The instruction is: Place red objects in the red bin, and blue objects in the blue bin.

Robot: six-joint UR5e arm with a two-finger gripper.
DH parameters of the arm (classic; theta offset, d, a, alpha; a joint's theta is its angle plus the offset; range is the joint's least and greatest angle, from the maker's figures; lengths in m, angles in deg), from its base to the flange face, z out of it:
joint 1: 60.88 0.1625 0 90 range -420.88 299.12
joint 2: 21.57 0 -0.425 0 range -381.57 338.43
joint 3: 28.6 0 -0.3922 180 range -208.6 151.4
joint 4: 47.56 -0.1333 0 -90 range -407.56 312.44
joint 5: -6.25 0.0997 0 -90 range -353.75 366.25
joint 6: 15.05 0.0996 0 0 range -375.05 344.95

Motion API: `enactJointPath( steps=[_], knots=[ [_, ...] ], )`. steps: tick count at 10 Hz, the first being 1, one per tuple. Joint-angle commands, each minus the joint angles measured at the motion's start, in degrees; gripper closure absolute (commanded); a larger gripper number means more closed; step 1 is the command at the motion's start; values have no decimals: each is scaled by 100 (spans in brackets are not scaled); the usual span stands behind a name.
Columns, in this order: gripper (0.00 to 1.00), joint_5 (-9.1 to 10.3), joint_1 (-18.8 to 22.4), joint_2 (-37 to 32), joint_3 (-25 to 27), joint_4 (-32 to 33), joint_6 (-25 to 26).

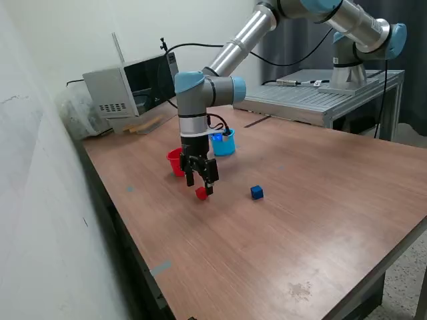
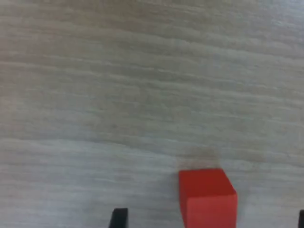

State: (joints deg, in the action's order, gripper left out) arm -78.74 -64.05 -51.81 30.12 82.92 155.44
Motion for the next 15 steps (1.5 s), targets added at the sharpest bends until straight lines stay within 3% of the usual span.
enactJointPath(
  steps=[1,7,10,12,15],
  knots=[
    [100,0,0,1,-2,-49,-147],
    [100,-106,0,1,-98,-119,-139],
    [100,-106,-8,-367,-134,-128,359],
    [100,-376,-61,-587,-99,-128,799],
    [100,-632,-210,-895,24,-102,1432]
  ],
)
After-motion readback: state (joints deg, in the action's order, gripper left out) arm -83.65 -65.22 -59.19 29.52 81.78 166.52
